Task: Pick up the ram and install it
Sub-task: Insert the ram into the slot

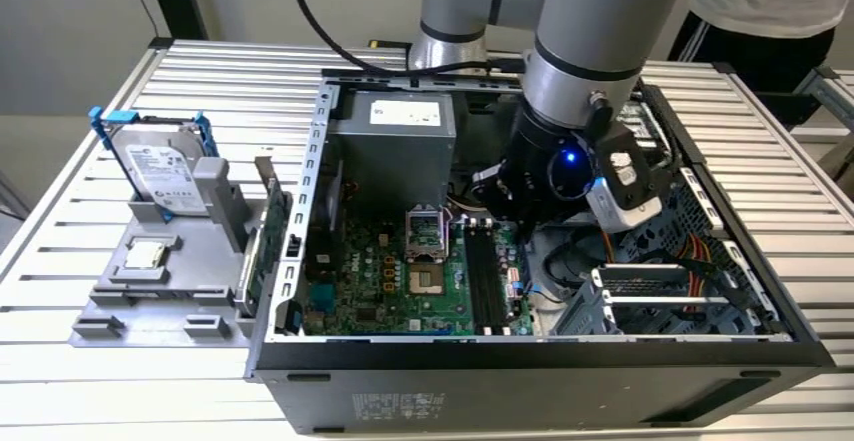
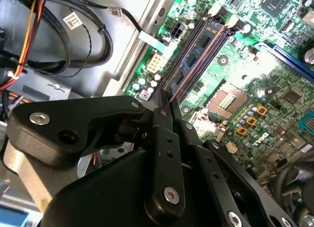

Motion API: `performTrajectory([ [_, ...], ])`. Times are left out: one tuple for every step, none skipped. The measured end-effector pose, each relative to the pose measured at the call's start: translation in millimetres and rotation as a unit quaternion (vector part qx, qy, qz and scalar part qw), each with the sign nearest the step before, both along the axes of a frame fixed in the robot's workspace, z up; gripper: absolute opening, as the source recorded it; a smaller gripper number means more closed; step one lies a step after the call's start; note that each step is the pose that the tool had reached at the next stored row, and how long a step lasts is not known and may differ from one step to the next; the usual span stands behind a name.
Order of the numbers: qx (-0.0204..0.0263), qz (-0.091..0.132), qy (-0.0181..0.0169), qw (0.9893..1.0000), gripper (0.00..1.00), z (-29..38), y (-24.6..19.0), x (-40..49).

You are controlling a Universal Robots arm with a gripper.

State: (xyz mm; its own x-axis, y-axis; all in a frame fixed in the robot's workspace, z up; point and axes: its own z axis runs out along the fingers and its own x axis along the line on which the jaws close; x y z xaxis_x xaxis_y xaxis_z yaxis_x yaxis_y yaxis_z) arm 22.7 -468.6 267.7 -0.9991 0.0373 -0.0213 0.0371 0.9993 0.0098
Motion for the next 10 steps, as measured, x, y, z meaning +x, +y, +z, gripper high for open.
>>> performTrajectory([
  [-0.0002, 0.000, 0.0000, 1.0000, 0.00, -1.7, -0.5, -0.1],
  [-0.0018, 0.000, 0.0000, 1.0000, 0.00, -8.9, -1.5, -1.5],
  [-0.0040, 0.000, 0.0000, 1.0000, 0.00, -13.9, -1.5, -6.3],
  [-0.0054, 0.000, -0.0001, 1.0000, 0.00, -15.0, -1.5, -7.3],
  [-0.0071, 0.000, -0.0002, 1.0000, 0.00, -16.1, -1.5, -8.2],
  [-0.0086, 0.000, -0.0003, 1.0000, 0.00, -17.2, -1.5, -8.9],
  [-0.0104, 0.000, -0.0004, 0.9999, 0.00, -18.4, -1.5, -9.4],
  [-0.0119, 0.000, -0.0005, 0.9999, 0.00, -19.5, -1.5, -9.9],
  [-0.0132, 0.000, -0.0005, 0.9999, 0.00, -20.9, -1.5, -10.4],
  [-0.0142, 0.000, -0.0006, 0.9999, 0.00, -22.5, -1.5, -10.9],
])
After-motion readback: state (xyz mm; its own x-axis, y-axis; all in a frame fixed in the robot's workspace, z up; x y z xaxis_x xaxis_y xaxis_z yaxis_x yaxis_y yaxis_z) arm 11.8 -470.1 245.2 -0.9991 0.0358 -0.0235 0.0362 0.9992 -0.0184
